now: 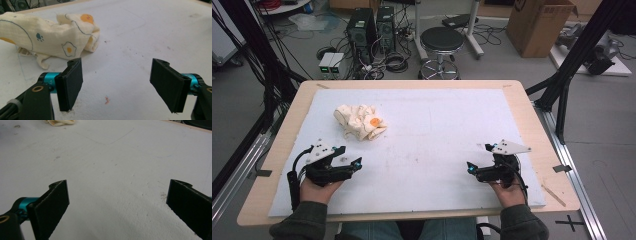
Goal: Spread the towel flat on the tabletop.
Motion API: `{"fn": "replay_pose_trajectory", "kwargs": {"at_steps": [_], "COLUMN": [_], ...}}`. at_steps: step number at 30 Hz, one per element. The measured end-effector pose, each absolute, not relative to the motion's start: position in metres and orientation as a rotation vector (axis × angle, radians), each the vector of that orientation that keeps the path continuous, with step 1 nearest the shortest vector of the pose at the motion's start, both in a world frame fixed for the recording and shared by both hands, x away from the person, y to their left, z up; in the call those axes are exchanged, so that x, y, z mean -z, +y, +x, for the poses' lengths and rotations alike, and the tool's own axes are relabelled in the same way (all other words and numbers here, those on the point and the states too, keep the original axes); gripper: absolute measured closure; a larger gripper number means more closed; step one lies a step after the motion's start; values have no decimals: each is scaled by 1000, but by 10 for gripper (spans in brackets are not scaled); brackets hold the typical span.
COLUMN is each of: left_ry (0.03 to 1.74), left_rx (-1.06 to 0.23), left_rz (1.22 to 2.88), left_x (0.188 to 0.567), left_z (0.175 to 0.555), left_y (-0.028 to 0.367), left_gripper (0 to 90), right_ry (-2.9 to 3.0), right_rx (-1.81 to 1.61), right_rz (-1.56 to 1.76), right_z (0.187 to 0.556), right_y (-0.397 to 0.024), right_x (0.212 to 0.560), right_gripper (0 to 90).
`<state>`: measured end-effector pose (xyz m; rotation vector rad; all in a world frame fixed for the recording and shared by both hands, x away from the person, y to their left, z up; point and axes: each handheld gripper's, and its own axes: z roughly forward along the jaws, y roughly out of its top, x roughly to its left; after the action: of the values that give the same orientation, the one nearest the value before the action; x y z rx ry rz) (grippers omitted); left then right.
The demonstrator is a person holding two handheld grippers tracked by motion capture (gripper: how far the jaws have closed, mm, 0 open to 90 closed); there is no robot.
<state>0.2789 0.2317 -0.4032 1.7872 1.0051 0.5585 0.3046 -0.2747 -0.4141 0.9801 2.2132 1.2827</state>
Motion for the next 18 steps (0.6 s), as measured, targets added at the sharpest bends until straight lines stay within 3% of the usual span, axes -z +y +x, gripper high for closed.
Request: {"fn": "replay_pose_trajectory", "kwargs": {"at_steps": [18], "left_ry": [1086], "left_rx": [-669], "left_rz": [1722], "left_x": [386], "left_z": [336], "left_y": [228], "left_gripper": [319], "right_ry": [2204], "right_rx": [-1314], "right_rz": [956], "right_z": [310], "right_y": [-271], "right_x": [410], "right_gripper": [37]}}
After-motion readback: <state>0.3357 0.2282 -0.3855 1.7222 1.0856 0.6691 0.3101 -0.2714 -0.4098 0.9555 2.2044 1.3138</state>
